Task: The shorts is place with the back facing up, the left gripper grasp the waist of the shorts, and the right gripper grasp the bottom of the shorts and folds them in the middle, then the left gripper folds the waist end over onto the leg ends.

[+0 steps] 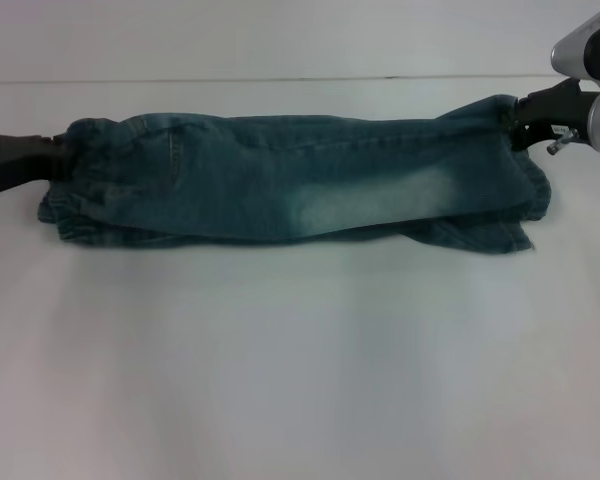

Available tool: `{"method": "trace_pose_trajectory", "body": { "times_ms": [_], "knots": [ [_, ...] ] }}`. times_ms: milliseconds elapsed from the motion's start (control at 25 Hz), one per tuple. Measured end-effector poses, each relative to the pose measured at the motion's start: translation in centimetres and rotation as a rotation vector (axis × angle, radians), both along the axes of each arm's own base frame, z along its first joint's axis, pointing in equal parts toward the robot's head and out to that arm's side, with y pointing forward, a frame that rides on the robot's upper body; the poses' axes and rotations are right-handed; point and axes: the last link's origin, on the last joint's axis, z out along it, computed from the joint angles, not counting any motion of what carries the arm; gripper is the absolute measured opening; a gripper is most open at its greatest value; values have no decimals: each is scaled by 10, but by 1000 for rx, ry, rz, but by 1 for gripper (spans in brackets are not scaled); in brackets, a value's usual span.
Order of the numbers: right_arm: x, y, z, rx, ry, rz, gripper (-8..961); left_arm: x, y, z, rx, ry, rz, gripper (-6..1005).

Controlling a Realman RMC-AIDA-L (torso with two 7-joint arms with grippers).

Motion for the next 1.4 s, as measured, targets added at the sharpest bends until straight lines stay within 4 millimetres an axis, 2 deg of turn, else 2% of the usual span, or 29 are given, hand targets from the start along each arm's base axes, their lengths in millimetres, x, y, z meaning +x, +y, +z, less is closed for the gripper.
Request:
{"method": "trace_pose_trajectory", "body": {
  "times_ms": [360,560,600,680,720,1000,1120,1160,1400],
  "knots": [
    [-2,-1,-5,-21,-20,12,163,8,3,-8,-31,54,-37,129],
    [1,-3,-1,-20,-26,16,175,10,2,-3,-30,79,-55,138],
    [1,-3,2,-11,-28,17,177,10,2,-1,-24,82,-56,216],
    [3,-4,10,12,-28,23,342,8,0,5,-6,82,-52,373],
    [2,-5,13,22,-26,26,424,7,0,8,7,79,-49,414],
    [5,-11,35,84,7,39,714,-1,-8,24,55,72,-25,708],
    [4,-18,35,67,34,52,831,-2,-22,29,34,35,-57,846],
    [4,-21,36,55,51,63,870,-3,-28,31,23,25,-74,858],
    [1,-44,38,-13,144,150,894,-20,-71,33,-20,0,-130,907]
  ]
}}
